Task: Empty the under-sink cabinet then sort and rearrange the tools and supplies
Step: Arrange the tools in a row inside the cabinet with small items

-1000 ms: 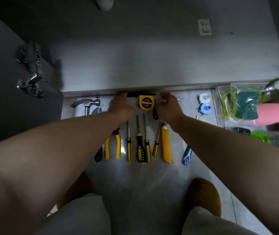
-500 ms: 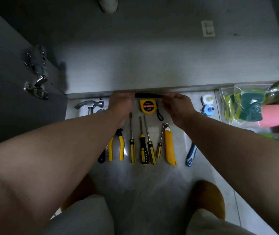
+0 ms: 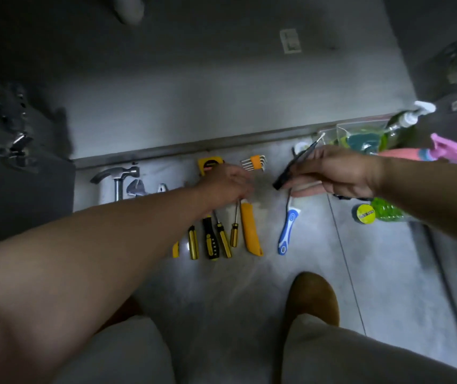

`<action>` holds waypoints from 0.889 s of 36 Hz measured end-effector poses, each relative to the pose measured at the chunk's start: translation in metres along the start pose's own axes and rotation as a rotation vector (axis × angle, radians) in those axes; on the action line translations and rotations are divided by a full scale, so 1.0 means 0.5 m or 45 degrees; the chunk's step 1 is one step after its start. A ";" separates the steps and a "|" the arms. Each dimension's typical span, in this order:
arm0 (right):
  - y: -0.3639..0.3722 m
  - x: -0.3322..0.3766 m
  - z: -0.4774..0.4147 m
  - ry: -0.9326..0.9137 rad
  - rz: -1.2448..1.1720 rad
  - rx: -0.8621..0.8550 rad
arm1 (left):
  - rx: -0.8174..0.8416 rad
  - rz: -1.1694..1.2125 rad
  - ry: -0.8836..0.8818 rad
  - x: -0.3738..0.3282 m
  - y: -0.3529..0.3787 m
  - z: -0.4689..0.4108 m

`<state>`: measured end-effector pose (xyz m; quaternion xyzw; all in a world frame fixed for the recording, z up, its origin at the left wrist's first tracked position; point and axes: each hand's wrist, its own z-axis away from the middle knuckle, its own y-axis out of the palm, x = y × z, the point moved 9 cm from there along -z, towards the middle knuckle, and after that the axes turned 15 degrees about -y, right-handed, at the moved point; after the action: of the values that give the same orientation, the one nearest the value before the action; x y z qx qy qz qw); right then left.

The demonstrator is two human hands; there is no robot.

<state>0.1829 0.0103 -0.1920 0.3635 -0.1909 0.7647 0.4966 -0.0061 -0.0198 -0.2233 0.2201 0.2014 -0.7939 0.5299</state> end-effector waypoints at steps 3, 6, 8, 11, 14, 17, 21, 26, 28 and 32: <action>-0.062 -0.073 0.052 0.121 0.088 -0.172 | -0.059 -0.475 0.113 0.007 0.069 0.003; -0.099 -0.153 0.099 0.162 0.239 -0.290 | 0.031 -0.848 0.211 0.031 0.157 0.015; -0.111 -0.200 0.121 0.187 0.317 -0.335 | 0.115 -1.043 0.237 0.051 0.219 0.019; -0.114 -0.244 0.137 0.186 0.350 -0.410 | 0.115 -1.203 0.269 0.060 0.289 0.014; -0.121 -0.255 0.139 0.062 0.239 -0.594 | 0.031 -1.205 0.290 0.056 0.334 0.004; -0.124 -0.258 0.139 -0.065 0.173 -0.740 | -0.044 -1.195 0.294 0.055 0.363 -0.007; -0.128 -0.270 0.141 -0.161 0.194 -0.802 | -0.083 -1.139 0.299 0.047 0.386 -0.015; -0.157 -0.266 0.158 -0.189 0.325 -0.877 | -0.028 -1.039 0.271 0.047 0.410 -0.021; -0.168 -0.263 0.167 -0.211 0.333 -0.927 | 0.022 -0.951 0.258 0.048 0.420 -0.024; -0.175 -0.262 0.179 -0.233 0.326 -0.982 | 0.087 -0.813 0.233 0.052 0.434 -0.034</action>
<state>0.3261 -0.0916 -0.2365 0.1907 -0.5504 0.6573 0.4782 0.1892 -0.1076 -0.2707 0.2339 0.2802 -0.9030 0.2266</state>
